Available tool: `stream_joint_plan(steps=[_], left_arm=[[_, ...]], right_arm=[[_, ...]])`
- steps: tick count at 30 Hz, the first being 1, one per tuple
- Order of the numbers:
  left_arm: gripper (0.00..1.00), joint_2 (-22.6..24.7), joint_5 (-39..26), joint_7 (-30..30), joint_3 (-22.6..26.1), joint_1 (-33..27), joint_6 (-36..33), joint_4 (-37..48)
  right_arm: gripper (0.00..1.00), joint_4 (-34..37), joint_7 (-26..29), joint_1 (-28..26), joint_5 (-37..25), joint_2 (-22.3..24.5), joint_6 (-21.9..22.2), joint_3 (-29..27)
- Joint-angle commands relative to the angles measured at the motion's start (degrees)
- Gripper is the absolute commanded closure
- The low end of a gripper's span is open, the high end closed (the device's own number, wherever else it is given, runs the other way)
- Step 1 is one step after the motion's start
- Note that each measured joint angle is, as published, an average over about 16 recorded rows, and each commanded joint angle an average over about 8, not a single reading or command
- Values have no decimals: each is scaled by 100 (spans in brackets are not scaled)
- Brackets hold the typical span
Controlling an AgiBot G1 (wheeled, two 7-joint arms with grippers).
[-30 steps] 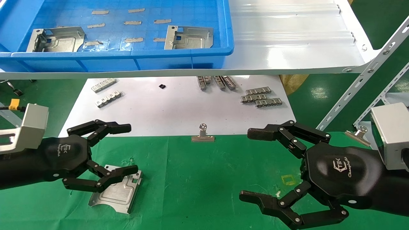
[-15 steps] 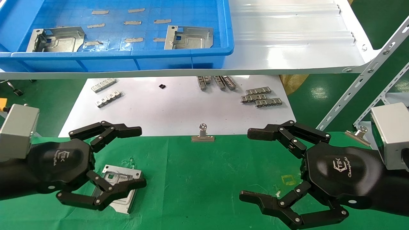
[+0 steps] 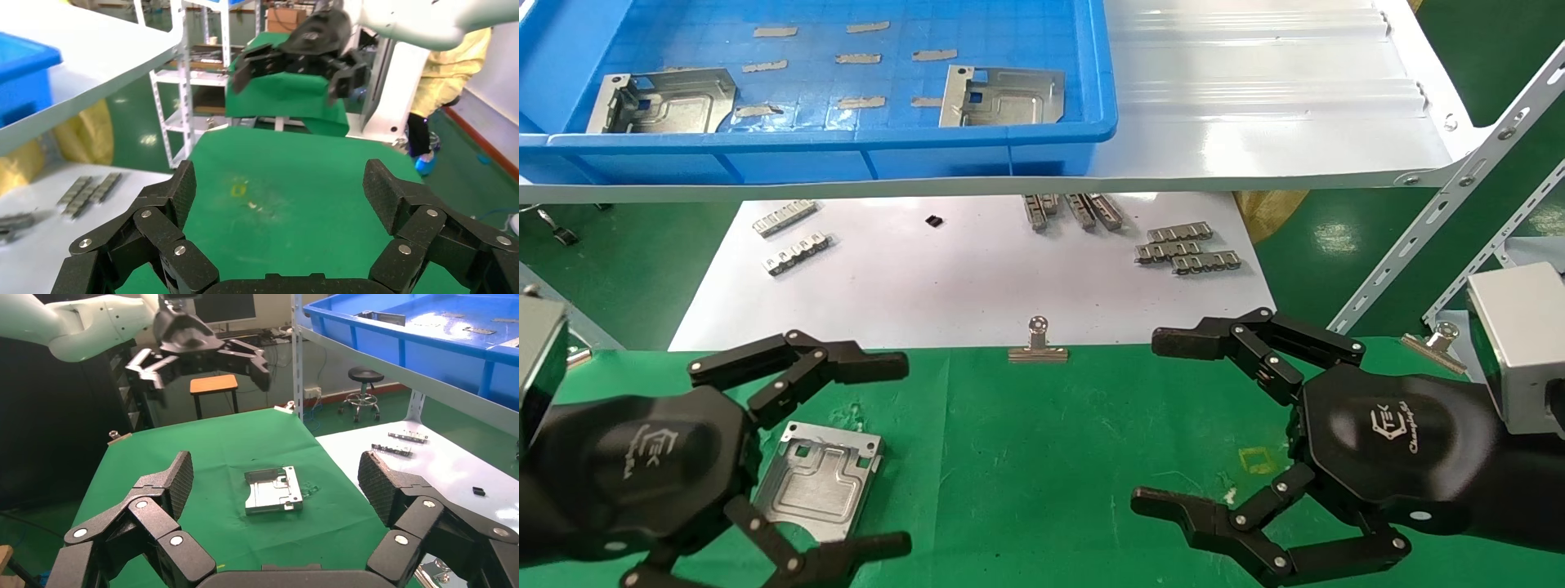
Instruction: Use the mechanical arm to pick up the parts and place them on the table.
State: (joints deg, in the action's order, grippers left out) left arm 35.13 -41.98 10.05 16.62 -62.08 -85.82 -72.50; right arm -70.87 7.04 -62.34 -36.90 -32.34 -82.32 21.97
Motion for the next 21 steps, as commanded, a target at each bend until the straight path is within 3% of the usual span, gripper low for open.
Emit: stream_joint_plan(steps=[1, 21], left_arm=[[0, -17, 25, 87, -97, 82, 15, -178], [0, -21, 33, 85, -94, 82, 22, -164]], right_arm=[[0, 0, 0, 0, 0, 0, 0, 0], [0, 0, 0, 1, 1, 0, 1, 0]])
